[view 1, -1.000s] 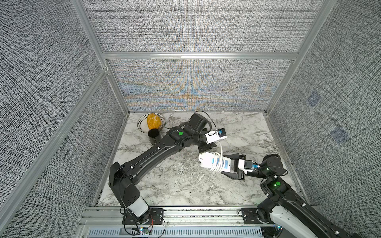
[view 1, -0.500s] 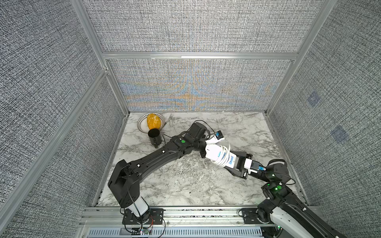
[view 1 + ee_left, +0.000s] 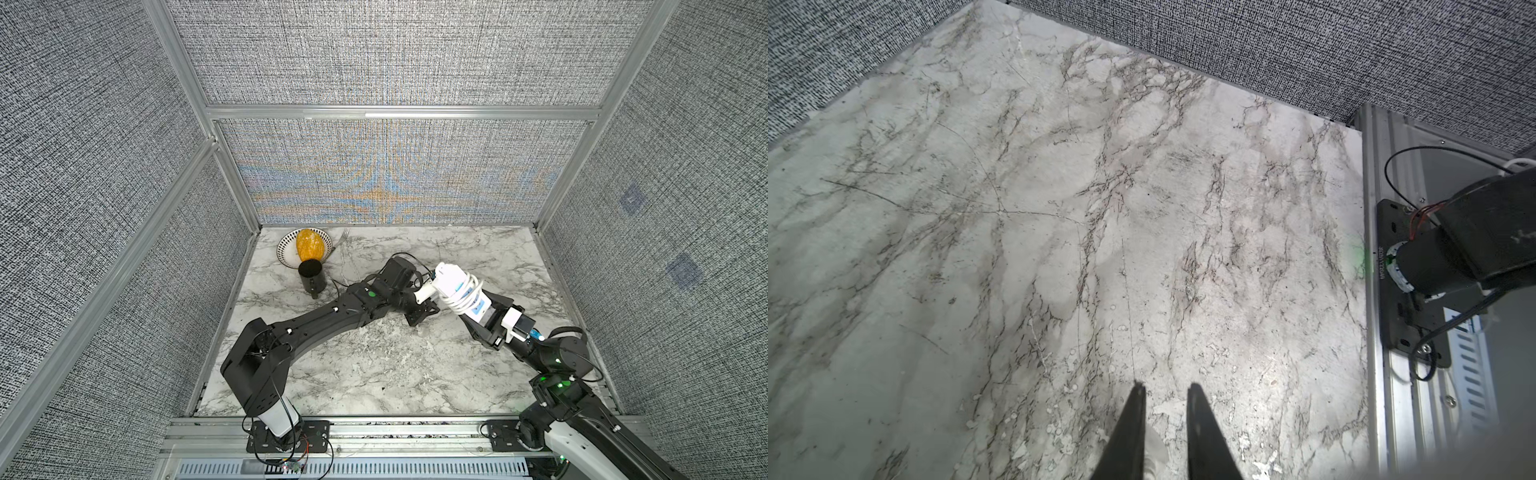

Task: Wrap the cord around the power strip
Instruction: Wrap the power cord around the power strip.

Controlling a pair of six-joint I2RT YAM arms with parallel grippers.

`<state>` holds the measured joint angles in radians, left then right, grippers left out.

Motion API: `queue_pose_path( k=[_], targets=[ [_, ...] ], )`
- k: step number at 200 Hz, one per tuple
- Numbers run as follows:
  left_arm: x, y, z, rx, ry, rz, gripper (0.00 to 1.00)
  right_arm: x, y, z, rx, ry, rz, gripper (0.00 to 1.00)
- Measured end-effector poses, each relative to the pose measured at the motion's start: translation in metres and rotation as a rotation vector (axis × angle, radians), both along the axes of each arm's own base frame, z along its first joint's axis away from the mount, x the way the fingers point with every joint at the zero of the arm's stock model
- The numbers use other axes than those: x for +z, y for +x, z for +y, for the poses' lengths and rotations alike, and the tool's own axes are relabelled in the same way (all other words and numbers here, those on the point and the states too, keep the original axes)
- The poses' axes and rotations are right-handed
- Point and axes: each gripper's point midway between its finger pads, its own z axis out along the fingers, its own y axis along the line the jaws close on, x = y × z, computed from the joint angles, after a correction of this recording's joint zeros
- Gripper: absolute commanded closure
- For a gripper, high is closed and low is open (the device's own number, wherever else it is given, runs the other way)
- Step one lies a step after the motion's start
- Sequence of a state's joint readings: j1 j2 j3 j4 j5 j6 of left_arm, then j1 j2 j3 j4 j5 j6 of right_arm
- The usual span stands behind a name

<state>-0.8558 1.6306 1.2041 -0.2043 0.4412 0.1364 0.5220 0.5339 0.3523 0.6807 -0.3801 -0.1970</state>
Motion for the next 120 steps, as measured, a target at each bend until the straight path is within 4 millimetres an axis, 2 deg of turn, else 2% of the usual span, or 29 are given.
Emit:
queue_pose_path(
  k=[42, 54, 78, 120],
  targets=[
    [-0.011, -0.006, 0.003, 0.021, 0.013, 0.046, 0.90, 0.001, 0.017, -0.019, -0.137, 0.045, 0.037, 1.00],
    [-0.010, -0.008, 0.003, 0.027, 0.015, 0.046, 0.94, -0.001, 0.022, -0.023, -0.172, 0.050, 0.055, 1.00],
    [-0.003, -0.012, 0.005, 0.032, 0.010, 0.024, 0.95, -0.007, 0.030, -0.027, -0.213, 0.044, 0.091, 1.00],
    [0.000, -0.010, 0.004, 0.046, -0.034, -0.014, 0.79, -0.013, 0.041, -0.024, -0.231, 0.011, 0.132, 1.00]
  ],
)
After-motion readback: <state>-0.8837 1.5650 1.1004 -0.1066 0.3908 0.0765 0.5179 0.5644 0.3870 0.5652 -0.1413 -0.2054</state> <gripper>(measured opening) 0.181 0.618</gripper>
